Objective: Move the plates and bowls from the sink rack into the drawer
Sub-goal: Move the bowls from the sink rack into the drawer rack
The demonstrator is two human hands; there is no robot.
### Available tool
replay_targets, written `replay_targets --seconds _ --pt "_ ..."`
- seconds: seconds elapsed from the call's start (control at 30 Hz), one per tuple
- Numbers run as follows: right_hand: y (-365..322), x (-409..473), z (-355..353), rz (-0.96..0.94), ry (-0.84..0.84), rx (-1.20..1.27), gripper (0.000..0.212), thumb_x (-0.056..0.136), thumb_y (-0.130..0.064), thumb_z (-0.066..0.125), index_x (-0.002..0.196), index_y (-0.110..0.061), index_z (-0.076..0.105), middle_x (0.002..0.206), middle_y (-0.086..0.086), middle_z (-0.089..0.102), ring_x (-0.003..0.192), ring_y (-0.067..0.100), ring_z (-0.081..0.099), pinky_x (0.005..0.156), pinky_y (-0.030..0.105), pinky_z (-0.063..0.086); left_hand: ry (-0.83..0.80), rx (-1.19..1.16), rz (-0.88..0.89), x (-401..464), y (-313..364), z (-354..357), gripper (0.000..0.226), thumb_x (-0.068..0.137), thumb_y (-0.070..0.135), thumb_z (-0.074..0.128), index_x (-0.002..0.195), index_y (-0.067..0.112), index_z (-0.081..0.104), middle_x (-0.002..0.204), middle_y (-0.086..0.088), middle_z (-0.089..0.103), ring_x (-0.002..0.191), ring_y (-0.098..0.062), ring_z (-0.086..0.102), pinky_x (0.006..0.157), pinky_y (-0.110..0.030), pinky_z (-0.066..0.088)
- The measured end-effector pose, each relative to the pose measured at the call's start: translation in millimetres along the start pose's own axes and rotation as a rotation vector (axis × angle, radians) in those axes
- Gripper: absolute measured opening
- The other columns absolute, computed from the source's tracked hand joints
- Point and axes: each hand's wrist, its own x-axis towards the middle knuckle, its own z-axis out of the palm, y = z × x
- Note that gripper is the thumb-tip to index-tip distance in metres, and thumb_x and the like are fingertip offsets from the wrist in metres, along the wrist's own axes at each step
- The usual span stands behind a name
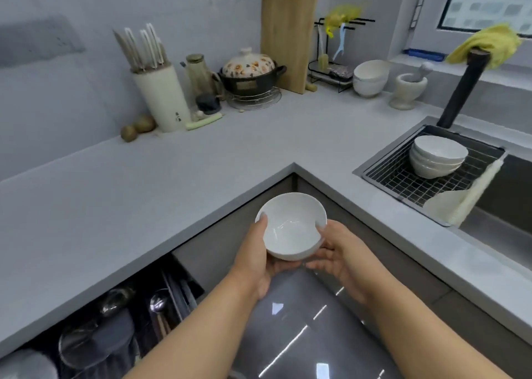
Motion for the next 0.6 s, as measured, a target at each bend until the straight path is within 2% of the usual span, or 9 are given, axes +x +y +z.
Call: replay_targets --seconds 0.07,0.17,0.23,0.3,0.37,0.4,0.5,0.57,0.6 --pt "9.9 1.4 24.6 0.016 -0.048 -0.014 0.044 0.077 -0.039 0.069 0.113 -0.015 0.059 0.092 0.007 0.071 0.080 0.021 0.068 0.084 0.045 0.053 0.065 -0.003 0.016 -15.3 -0.7 -28.7 0.048 0.099 0.051 0.032 0.119 0.017 0.060 0.107 -0.014 0.071 0.092 -0.032 0.070 0.064 -0.037 0.056" --pt "23.5 5.8 63.3 0.022 -0.149 -0.080 0.052 0.069 -0.045 0.066 0.113 -0.017 0.060 0.098 0.007 0.072 0.085 0.022 0.068 0.080 0.041 0.054 0.203 -0.016 0.046 -35.9 -2.4 -72.4 0.045 0.099 0.052 0.036 0.121 0.019 0.057 0.109 -0.013 0.070 0.090 -0.029 0.071 0.064 -0.036 0.056" --pt "34.5 9.8 90.0 0.035 -0.200 -0.131 0.049 0.071 -0.044 0.067 0.111 -0.016 0.062 0.096 0.007 0.072 0.084 0.021 0.068 0.080 0.041 0.053 0.288 -0.018 0.073 -50.4 -5.3 -101.7 0.042 0.099 0.050 0.038 0.118 0.019 0.058 0.107 -0.012 0.070 0.086 -0.026 0.072 0.063 -0.035 0.057" --pt "47.3 11.9 117.9 0.039 -0.245 -0.180 0.042 0.076 -0.041 0.067 0.110 -0.015 0.062 0.095 0.008 0.070 0.079 0.019 0.068 0.074 0.037 0.055 0.363 -0.012 0.098 -66.1 -9.3 -131.1 0.041 0.099 0.048 0.038 0.114 0.018 0.061 0.105 -0.012 0.070 0.084 -0.025 0.072 0.063 -0.035 0.058" --pt "63.7 14.0 146.1 0.070 -0.271 -0.231 0.055 0.071 -0.046 0.068 0.115 -0.014 0.060 0.104 0.014 0.068 0.083 0.025 0.069 0.070 0.036 0.057 0.450 0.032 0.104 -82.2 -13.5 -163.1 0.040 0.100 0.046 0.037 0.109 0.017 0.063 0.102 -0.011 0.070 0.082 -0.024 0.072 0.060 -0.032 0.057" --pt "73.6 14.4 160.6 0.086 -0.287 -0.257 0.061 0.068 -0.049 0.069 0.117 -0.015 0.059 0.108 0.016 0.066 0.087 0.029 0.069 0.071 0.039 0.059 0.497 0.059 0.096 -91.4 -15.2 -179.8 0.040 0.101 0.045 0.036 0.106 0.017 0.064 0.101 -0.012 0.070 0.083 -0.024 0.070 0.059 -0.032 0.057" --pt "104.8 8.7 204.8 0.131 -0.314 -0.309 0.064 0.065 -0.053 0.069 0.116 -0.017 0.058 0.111 0.016 0.064 0.093 0.035 0.068 0.075 0.046 0.059 0.617 0.190 0.032 -119.2 -25.2 -237.9 0.040 0.101 0.047 0.034 0.097 0.020 0.063 0.101 -0.011 0.068 0.093 -0.027 0.066 0.073 -0.041 0.060" --pt "125.7 2.2 237.1 0.154 -0.337 -0.362 0.056 0.071 -0.051 0.068 0.115 -0.018 0.057 0.112 0.014 0.063 0.093 0.031 0.066 0.069 0.039 0.059 0.662 0.352 0.021 -141.0 -36.1 -279.9 0.044 0.098 0.054 0.031 0.095 0.023 0.063 0.100 -0.006 0.068 0.095 -0.024 0.064 0.085 -0.044 0.054" --pt "137.1 -1.2 253.1 0.166 -0.357 -0.391 0.050 0.076 -0.048 0.066 0.115 -0.018 0.057 0.111 0.013 0.062 0.090 0.027 0.066 0.063 0.032 0.057 0.692 0.439 0.023 -153.4 -42.2 -300.0 0.046 0.098 0.053 0.030 0.092 0.020 0.062 0.097 -0.003 0.067 0.092 -0.021 0.063 0.087 -0.041 0.051"
